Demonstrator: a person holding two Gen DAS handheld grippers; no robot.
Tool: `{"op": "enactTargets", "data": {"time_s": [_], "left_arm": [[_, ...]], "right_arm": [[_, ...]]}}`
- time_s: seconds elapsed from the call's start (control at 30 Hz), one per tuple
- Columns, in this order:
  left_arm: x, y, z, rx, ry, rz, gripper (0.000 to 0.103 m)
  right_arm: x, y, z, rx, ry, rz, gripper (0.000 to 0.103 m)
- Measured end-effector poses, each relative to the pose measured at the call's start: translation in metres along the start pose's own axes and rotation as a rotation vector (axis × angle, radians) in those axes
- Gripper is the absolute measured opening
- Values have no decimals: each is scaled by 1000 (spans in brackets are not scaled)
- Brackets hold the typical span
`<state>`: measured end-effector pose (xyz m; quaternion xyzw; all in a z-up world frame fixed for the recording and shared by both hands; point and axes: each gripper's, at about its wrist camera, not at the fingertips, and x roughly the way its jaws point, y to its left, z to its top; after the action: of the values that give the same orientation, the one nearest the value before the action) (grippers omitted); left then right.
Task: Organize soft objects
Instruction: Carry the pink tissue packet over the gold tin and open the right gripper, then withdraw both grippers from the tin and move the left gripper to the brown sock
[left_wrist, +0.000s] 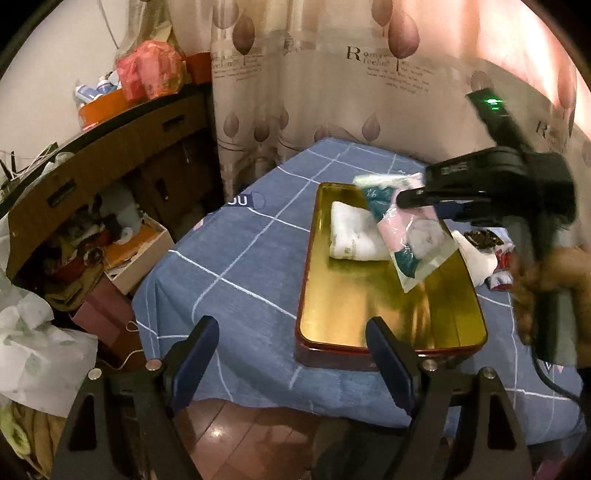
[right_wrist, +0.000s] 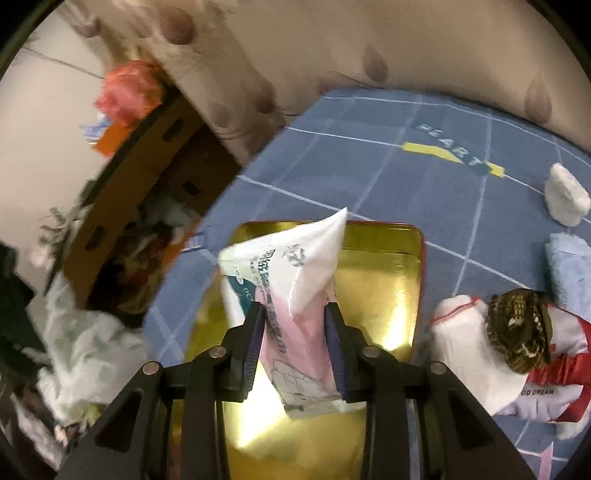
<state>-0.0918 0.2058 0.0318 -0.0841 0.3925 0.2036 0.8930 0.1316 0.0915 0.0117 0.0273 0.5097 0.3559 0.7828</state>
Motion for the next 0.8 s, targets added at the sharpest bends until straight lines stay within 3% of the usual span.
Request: {"op": "enactTargets", "data": {"time_s": [0.07,0.13,0.3,0.37,0.43,0.57,0.63,0.73,0.8], "left_arm": [[2,-2,-1,4,10,-6,84],[4,-5,-1,20,20,5,84],[6,-14,-5,58,35,3,84],[6,-19,-5,83,33,13,84],[6,-23,-7,96,38,10,84],[5,-34,-13,132,48,11,84],[3,-42,-14,158,42,15,84],[-1,-55,-17,203,33,35,84],[-3,-64,-18,219,35,31,84]], "right_arm": [[2,-6,0,34,-4,-7,32],[-7,-13,0,70,-32,1,48],[-79,-28,-24,64,-251,86,72],[-112,-39,-47,38,-324,52,80],[-138,-54,-73,9,-380,-44,87],[-177,-104,-139,-37,-449,-382,95],[-186,-137,-165,-65,-426,-589,95],[-191,-185,-194,-71,-370,-772,95],[-189,-210,-208,-58,-327,-847,95]]}}
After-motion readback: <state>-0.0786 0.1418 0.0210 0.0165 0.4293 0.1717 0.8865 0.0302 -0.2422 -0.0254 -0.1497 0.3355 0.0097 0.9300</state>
